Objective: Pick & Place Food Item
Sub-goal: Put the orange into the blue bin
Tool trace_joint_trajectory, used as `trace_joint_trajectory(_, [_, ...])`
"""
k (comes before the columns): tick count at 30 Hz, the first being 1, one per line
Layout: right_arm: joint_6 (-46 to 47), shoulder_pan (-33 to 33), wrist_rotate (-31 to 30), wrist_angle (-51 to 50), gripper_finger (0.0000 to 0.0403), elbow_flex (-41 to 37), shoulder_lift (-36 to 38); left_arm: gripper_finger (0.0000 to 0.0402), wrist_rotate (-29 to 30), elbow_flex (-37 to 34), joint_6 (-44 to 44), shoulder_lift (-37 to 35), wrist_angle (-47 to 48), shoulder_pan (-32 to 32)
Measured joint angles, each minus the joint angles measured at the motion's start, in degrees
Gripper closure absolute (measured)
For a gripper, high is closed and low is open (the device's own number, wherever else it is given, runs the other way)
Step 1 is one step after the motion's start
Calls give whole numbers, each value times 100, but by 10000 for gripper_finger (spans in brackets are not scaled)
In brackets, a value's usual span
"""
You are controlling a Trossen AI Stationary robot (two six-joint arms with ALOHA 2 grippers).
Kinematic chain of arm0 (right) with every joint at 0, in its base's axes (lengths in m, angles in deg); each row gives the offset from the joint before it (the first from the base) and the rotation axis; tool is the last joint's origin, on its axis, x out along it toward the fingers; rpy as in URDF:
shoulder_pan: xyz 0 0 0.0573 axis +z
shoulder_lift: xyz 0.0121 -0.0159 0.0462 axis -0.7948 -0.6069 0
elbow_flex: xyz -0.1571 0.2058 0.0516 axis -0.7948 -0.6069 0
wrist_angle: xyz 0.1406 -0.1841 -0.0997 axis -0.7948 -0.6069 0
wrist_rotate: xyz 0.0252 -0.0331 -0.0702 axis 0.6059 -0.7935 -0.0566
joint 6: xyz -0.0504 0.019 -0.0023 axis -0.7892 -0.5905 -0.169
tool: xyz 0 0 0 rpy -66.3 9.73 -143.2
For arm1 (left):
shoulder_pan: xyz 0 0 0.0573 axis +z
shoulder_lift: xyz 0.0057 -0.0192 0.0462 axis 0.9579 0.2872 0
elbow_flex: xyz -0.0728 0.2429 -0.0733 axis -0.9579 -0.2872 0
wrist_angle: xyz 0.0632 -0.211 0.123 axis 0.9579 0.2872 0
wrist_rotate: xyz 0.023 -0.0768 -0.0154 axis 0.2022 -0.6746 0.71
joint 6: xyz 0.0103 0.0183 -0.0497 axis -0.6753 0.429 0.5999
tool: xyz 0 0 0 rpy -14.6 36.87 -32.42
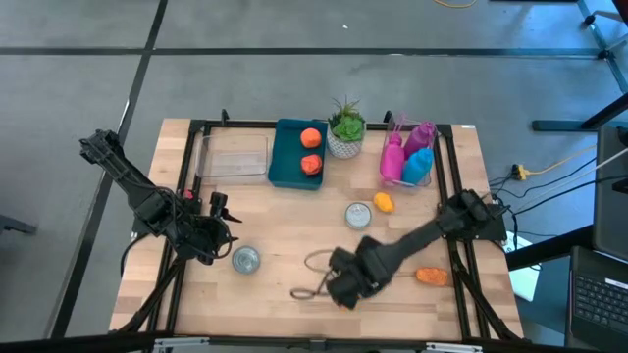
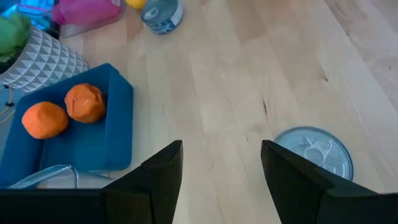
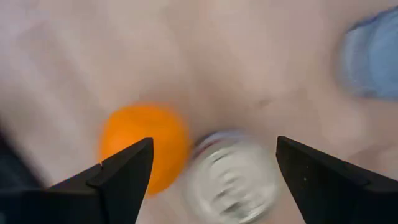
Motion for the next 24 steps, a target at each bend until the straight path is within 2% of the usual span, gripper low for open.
trace_joint_trajectory(4, [386, 209, 62, 167, 67, 0, 0, 194, 92, 0, -11, 73, -398, 0])
trace_joint_trajectory(8, [395, 230, 105, 525, 66, 0, 0, 194, 58, 0, -48, 282, -710, 0])
trace_joint_trajectory(14, [384, 230, 686, 888, 66, 2, -167, 194, -111, 0, 70, 672, -684, 0])
trace_joint_trajectory(20, [430, 254, 811, 1121, 66, 2, -394, 194, -166, 0, 21, 940, -685, 2])
trace_joint_trajectory(24, [466, 255, 1219, 1146, 66, -5, -724, 194, -202, 0, 20, 1019, -701, -2])
